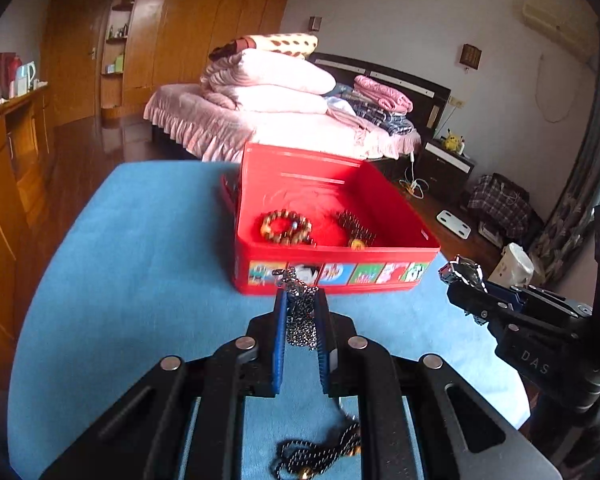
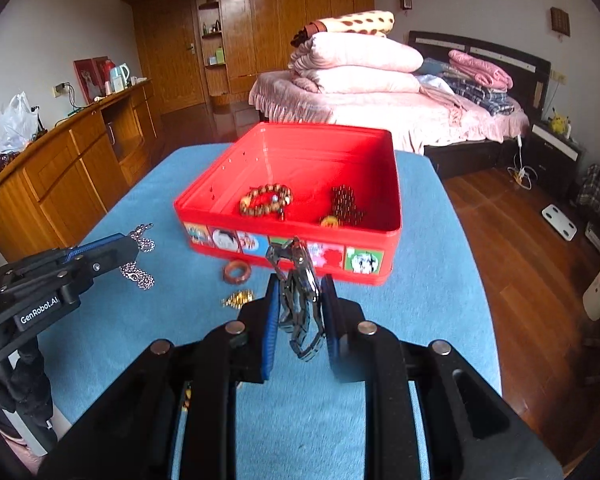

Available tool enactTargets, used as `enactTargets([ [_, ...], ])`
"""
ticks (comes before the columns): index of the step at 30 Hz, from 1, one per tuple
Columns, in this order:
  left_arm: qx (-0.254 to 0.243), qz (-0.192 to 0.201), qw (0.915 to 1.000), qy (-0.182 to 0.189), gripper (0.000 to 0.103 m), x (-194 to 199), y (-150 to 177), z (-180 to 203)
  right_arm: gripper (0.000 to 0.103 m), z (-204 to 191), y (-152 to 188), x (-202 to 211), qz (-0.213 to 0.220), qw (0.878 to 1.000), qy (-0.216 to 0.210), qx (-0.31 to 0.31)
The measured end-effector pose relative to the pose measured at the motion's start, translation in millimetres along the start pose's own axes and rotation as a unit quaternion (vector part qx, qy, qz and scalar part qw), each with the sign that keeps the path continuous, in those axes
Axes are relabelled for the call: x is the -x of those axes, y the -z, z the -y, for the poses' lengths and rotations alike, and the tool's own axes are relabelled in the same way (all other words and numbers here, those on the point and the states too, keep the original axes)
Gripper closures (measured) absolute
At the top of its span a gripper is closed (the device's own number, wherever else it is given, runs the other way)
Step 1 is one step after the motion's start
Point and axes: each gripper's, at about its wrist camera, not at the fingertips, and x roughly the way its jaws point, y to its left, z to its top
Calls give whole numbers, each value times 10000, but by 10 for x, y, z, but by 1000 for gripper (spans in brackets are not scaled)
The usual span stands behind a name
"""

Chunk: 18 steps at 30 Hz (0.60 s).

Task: Organize jewelry
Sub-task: 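Carry the watch and chain into the red tin and open both tools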

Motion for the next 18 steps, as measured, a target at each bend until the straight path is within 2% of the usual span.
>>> enactTargets([
  [10,-168,246,9996,9,90,-240,-612,188,84,170,-458,-249,43,9999,98,-134],
  [18,-184,-45,9997,-146,90,-752,-882,205,84,317,-779,-630,-106,9996,131,-234],
])
